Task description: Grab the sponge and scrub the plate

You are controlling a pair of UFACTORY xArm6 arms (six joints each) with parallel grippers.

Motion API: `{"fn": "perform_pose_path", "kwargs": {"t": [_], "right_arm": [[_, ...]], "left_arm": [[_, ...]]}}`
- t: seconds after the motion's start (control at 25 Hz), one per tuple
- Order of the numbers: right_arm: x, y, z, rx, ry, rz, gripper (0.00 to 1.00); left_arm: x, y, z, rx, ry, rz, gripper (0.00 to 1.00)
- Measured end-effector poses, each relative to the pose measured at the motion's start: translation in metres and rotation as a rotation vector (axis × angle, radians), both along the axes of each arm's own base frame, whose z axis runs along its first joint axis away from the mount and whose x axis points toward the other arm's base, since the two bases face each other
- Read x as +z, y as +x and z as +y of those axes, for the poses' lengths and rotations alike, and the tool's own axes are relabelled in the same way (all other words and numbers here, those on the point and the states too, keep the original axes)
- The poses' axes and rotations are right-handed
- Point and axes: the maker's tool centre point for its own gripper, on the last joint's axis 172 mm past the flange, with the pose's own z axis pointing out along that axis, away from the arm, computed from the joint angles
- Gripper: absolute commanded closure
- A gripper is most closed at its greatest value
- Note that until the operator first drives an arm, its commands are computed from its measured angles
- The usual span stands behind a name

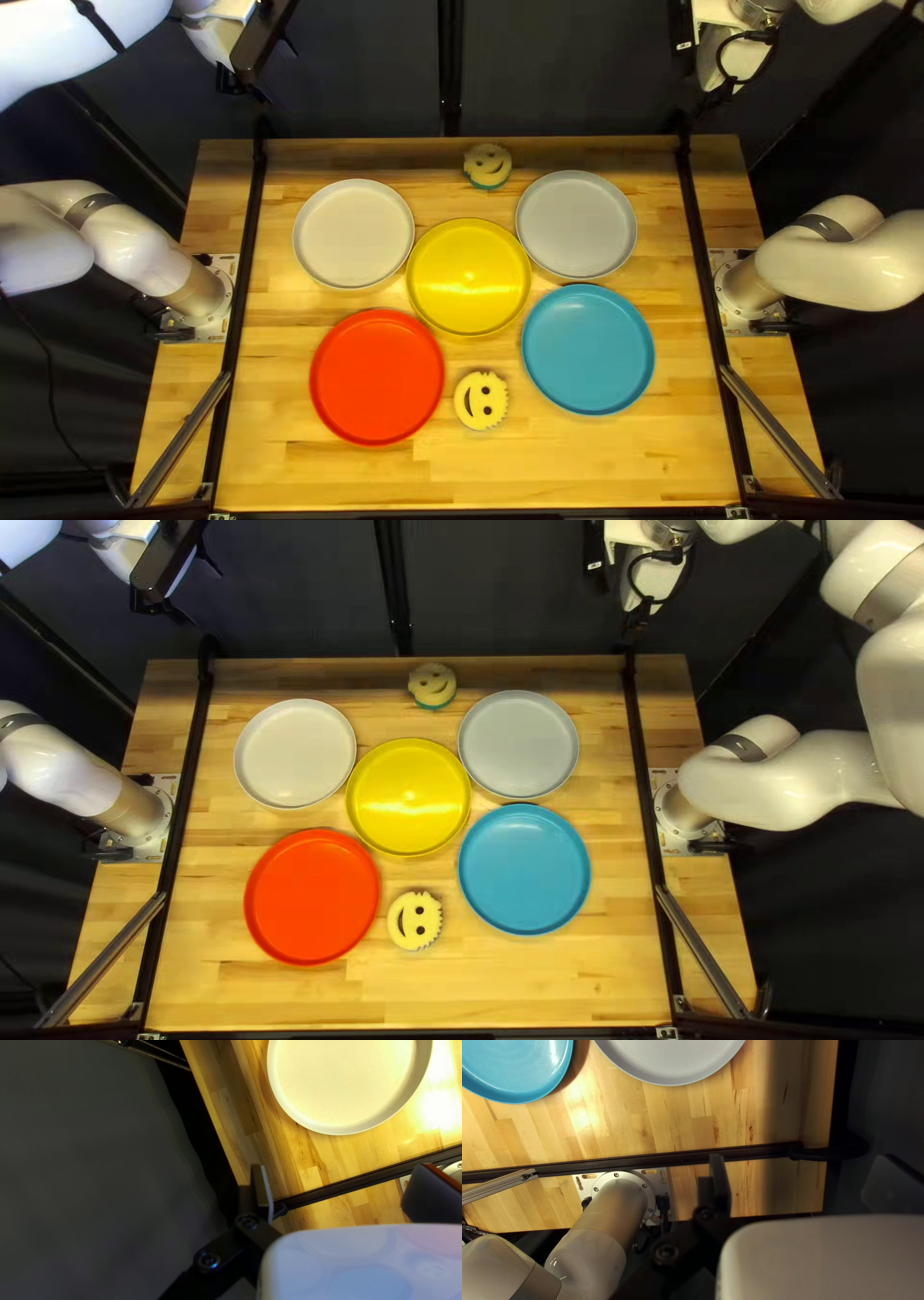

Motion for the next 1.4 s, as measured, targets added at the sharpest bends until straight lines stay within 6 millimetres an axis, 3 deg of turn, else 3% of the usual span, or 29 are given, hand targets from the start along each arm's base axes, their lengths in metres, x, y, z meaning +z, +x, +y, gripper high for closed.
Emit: {"fn": "perform_pose_path", "kwargs": {"t": [0.32,0.68,1.16,1.28,1.4], "right_arm": [[0.0,0.0,0.0,0.0,0.0,0.0,0.0],[0.0,0.0,0.0,0.0,0.0,0.0,0.0],[0.0,0.0,0.0,0.0,0.0,0.0,0.0],[0.0,0.0,0.0,0.0,0.0,0.0,0.0],[0.0,0.0,0.0,0.0,0.0,0.0,0.0]], "left_arm": [[-0.023,0.055,-0.056,-0.065,0.007,-0.049,0.0],[-0.057,0.139,-0.157,-0.187,-0.013,-0.093,0.0],[-0.067,0.149,-0.173,-0.172,-0.011,-0.095,0.0],[-0.081,0.163,-0.2,-0.166,-0.008,-0.086,0.0],[-0.092,0.185,-0.24,-0.185,-0.009,-0.078,0.0]]}}
